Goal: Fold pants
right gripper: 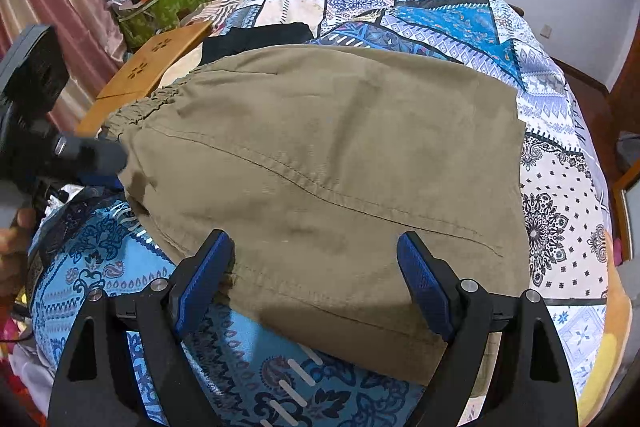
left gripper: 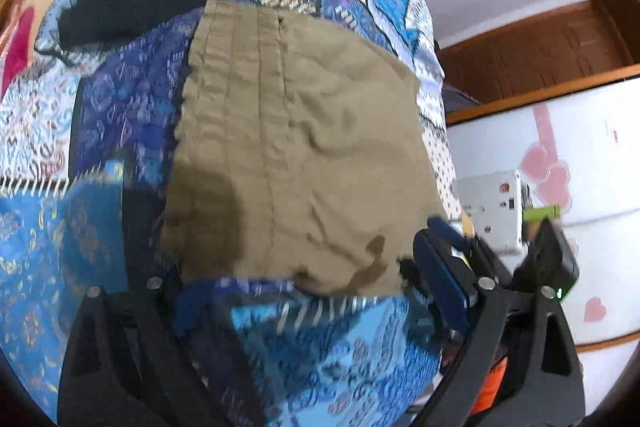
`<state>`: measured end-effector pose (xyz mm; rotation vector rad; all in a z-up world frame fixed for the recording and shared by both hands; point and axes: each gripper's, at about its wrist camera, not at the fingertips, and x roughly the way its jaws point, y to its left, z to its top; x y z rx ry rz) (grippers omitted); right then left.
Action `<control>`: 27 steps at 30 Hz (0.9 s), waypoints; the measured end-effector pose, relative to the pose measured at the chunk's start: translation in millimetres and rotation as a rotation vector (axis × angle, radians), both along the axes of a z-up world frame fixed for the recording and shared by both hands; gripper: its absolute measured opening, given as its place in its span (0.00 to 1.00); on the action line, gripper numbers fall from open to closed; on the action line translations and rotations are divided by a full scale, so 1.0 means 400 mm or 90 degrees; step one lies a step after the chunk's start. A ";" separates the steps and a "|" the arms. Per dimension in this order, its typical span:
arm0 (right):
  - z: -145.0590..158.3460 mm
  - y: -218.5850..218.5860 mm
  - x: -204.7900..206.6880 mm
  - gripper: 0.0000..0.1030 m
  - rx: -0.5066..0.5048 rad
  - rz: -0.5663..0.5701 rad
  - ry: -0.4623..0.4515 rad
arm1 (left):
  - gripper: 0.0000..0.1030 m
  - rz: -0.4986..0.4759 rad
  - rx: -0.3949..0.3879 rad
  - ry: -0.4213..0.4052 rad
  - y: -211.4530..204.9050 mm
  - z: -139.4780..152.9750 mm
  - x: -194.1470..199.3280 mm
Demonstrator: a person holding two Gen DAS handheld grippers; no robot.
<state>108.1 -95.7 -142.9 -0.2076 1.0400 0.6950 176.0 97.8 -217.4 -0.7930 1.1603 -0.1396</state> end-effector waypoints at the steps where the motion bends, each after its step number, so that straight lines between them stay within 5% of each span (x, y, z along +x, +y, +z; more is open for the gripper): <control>1: 0.000 0.000 0.001 0.81 0.000 0.000 0.001 | 0.81 0.010 0.012 0.001 0.000 0.004 0.010; 3: 0.000 -0.001 0.000 0.81 0.002 0.000 0.001 | 0.73 0.032 0.035 -0.001 0.003 0.009 0.025; 6: 0.000 -0.002 -0.003 0.81 0.006 -0.001 0.000 | 0.47 0.062 0.112 -0.013 0.009 0.016 0.036; 10: 0.002 -0.018 -0.010 0.81 0.023 -0.007 0.002 | 0.36 0.070 0.127 -0.039 0.018 0.020 0.024; 16: 0.022 -0.059 -0.033 0.81 0.032 -0.019 -0.007 | 0.33 0.087 0.209 -0.082 0.053 0.074 -0.035; 27: 0.003 -0.165 -0.026 0.81 0.058 -0.100 0.031 | 0.33 0.103 0.491 -0.180 0.039 0.202 -0.149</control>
